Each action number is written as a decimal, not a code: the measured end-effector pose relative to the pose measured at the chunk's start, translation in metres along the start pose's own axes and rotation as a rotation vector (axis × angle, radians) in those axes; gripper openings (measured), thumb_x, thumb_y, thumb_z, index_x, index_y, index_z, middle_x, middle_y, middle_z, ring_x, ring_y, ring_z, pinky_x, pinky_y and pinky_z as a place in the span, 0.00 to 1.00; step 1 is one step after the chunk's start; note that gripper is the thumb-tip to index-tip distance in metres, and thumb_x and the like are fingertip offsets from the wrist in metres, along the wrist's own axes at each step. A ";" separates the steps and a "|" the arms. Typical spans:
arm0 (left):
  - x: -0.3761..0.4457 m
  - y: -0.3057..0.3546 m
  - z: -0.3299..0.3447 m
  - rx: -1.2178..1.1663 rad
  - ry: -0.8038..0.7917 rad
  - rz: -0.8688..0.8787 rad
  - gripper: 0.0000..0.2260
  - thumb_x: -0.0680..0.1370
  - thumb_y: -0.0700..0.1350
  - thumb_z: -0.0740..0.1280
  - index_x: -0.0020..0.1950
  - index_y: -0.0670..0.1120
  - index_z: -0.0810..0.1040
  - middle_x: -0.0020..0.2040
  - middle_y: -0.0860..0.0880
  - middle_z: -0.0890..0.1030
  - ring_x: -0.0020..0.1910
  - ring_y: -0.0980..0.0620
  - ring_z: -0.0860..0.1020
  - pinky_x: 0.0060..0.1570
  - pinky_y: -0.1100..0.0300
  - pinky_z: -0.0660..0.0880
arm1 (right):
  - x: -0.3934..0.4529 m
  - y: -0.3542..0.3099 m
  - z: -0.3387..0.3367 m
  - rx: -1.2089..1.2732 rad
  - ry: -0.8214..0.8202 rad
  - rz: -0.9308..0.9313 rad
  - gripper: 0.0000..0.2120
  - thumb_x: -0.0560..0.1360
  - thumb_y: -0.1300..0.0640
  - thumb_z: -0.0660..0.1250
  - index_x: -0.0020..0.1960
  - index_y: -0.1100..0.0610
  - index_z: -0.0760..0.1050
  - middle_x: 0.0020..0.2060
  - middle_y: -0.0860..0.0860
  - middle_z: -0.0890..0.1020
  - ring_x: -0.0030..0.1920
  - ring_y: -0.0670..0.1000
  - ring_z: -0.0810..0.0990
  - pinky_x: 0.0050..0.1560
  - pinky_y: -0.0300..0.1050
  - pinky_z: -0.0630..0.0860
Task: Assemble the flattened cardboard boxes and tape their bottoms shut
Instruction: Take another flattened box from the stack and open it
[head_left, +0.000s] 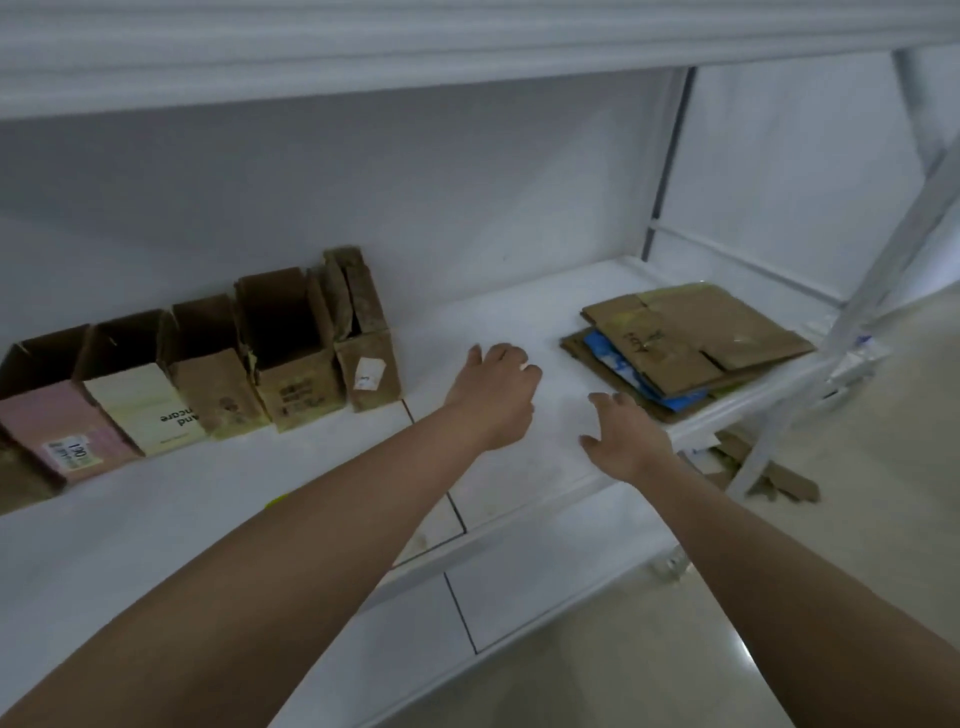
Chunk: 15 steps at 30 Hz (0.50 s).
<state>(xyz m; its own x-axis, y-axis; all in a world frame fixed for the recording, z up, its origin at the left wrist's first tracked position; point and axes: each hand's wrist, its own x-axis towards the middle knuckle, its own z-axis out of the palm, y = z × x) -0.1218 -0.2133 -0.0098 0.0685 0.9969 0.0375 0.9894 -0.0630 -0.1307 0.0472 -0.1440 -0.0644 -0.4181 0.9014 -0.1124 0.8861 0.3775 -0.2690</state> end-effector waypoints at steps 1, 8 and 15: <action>0.009 0.007 -0.003 -0.005 0.007 0.006 0.20 0.82 0.48 0.57 0.74 0.43 0.65 0.74 0.42 0.62 0.74 0.43 0.58 0.73 0.44 0.52 | 0.001 0.012 -0.005 0.006 0.007 0.021 0.28 0.79 0.49 0.63 0.75 0.56 0.59 0.69 0.58 0.66 0.68 0.59 0.68 0.62 0.54 0.73; 0.097 0.092 -0.006 -0.149 0.037 -0.003 0.14 0.80 0.43 0.58 0.65 0.44 0.74 0.64 0.42 0.72 0.63 0.42 0.69 0.59 0.51 0.68 | 0.016 0.120 -0.052 0.058 0.145 0.110 0.24 0.78 0.51 0.65 0.72 0.56 0.66 0.67 0.58 0.70 0.65 0.60 0.71 0.61 0.55 0.74; 0.151 0.136 0.029 -0.312 -0.050 -0.154 0.12 0.81 0.46 0.59 0.62 0.43 0.73 0.61 0.42 0.73 0.60 0.42 0.71 0.51 0.50 0.72 | 0.034 0.191 -0.065 -0.009 0.074 0.107 0.28 0.79 0.50 0.64 0.75 0.56 0.60 0.71 0.57 0.65 0.70 0.60 0.65 0.66 0.56 0.70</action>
<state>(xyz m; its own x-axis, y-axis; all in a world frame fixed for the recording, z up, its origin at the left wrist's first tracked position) 0.0191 -0.0700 -0.0509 -0.0832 0.9964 -0.0166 0.9796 0.0848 0.1823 0.2157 -0.0276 -0.0570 -0.3052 0.9498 -0.0689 0.9269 0.2797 -0.2501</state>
